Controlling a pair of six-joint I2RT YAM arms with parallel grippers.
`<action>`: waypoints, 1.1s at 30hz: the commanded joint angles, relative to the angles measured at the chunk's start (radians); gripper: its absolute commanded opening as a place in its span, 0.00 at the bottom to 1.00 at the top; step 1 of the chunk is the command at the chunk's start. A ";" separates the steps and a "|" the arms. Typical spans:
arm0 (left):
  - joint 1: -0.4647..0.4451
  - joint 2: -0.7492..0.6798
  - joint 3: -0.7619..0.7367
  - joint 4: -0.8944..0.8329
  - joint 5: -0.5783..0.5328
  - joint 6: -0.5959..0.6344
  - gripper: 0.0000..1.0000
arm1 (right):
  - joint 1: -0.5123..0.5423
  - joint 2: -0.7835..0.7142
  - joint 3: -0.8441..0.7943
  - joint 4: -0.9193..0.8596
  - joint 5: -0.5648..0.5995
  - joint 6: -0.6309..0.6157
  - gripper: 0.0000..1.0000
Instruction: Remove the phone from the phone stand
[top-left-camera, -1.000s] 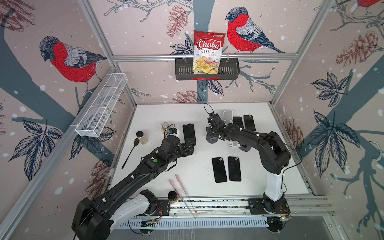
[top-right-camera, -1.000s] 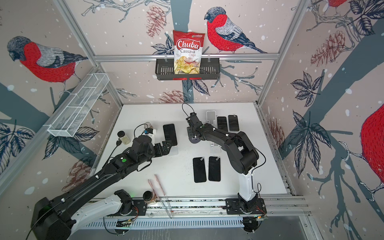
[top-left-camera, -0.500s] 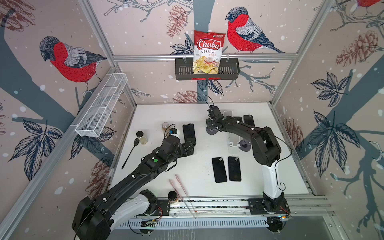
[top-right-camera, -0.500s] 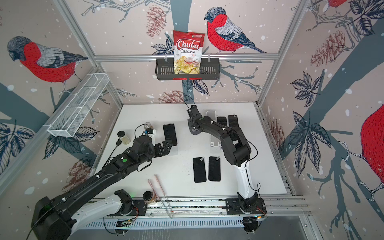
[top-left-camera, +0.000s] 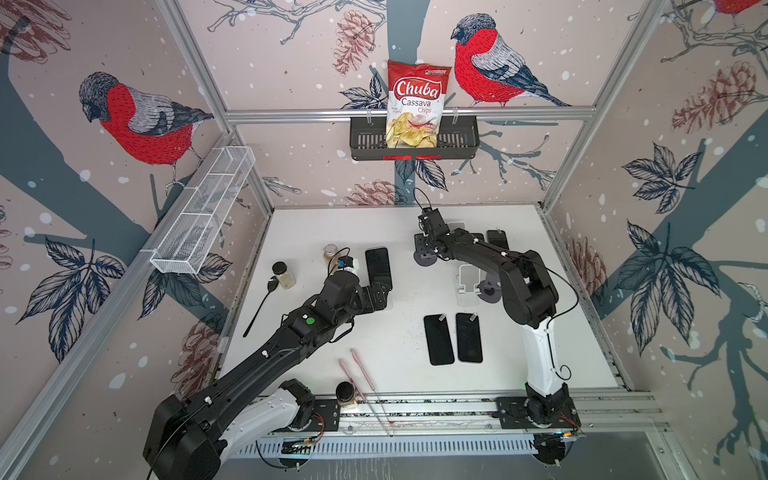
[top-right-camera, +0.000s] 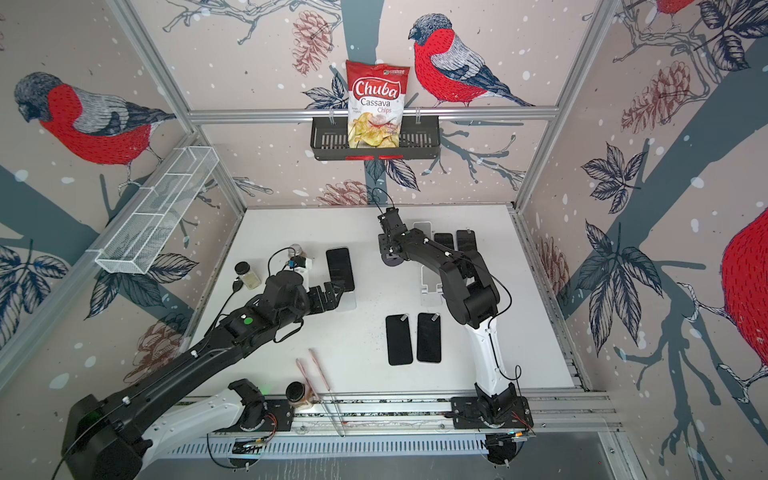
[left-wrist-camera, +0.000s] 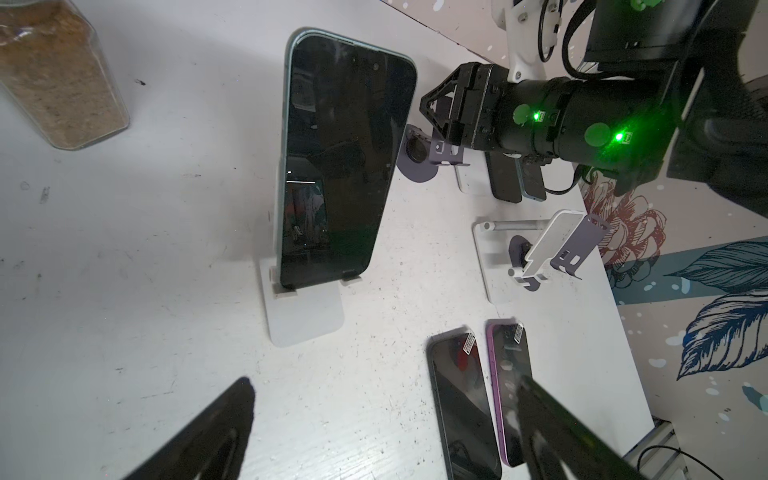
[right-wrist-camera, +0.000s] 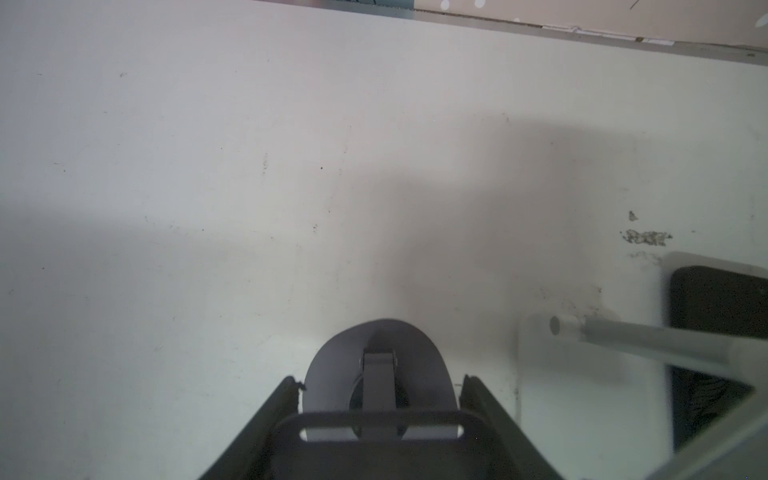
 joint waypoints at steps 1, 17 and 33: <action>0.004 -0.009 0.007 -0.003 -0.009 -0.008 0.96 | -0.001 0.000 0.011 0.010 0.000 0.011 0.66; 0.004 -0.058 0.000 -0.029 -0.037 -0.004 0.96 | 0.001 -0.071 0.033 -0.013 -0.001 0.008 0.83; 0.005 -0.079 0.006 -0.083 -0.070 0.008 0.96 | 0.107 -0.274 -0.078 -0.053 0.086 -0.005 0.85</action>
